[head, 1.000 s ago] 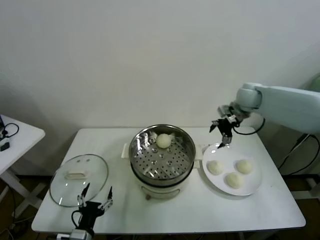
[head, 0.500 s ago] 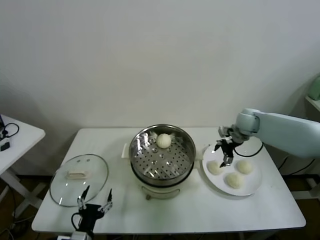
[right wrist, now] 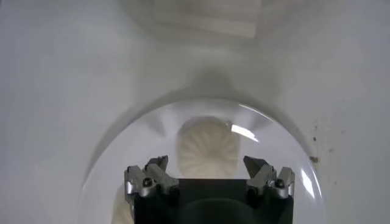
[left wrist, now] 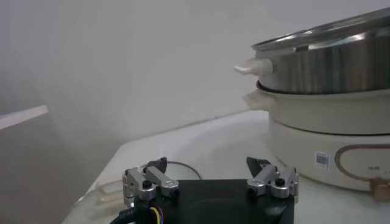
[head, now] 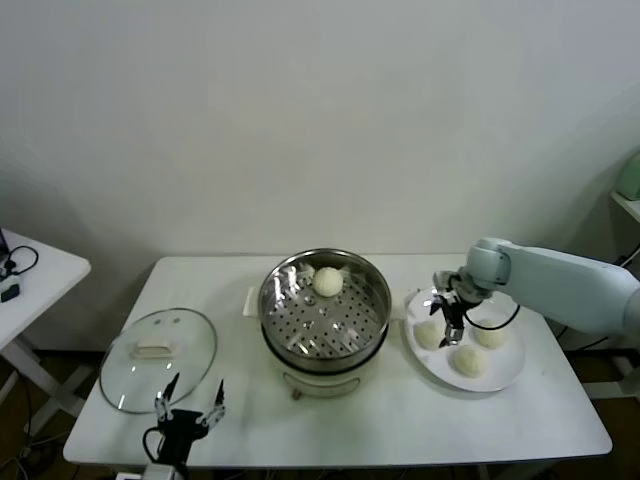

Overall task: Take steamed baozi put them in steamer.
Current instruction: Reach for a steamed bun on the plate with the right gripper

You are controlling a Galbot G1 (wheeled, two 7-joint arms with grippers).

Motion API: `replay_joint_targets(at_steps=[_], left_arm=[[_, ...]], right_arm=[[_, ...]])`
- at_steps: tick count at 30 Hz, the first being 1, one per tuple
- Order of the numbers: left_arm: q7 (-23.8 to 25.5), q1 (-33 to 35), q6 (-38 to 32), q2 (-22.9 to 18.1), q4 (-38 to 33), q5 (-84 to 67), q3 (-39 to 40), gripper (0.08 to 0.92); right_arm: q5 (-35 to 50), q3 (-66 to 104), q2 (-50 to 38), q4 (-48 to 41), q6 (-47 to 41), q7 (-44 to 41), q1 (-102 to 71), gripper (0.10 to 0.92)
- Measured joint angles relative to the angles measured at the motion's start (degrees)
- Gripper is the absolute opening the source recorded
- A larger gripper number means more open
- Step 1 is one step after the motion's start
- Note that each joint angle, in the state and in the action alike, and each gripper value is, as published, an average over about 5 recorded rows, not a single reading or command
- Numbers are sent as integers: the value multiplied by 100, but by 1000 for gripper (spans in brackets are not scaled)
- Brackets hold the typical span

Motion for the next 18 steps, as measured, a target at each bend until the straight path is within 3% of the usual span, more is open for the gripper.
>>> replay_joint_targets(at_steps=[9,18], left_arm=[[-10,-5,-14,4,21,2,-11,823],[-17,20,-13,9,-32,-3,-20,823]], right_arm=[[-132,92,61,-81,-51,37,-153,790],[-151,151,63,-74,-58,6,-163,567]])
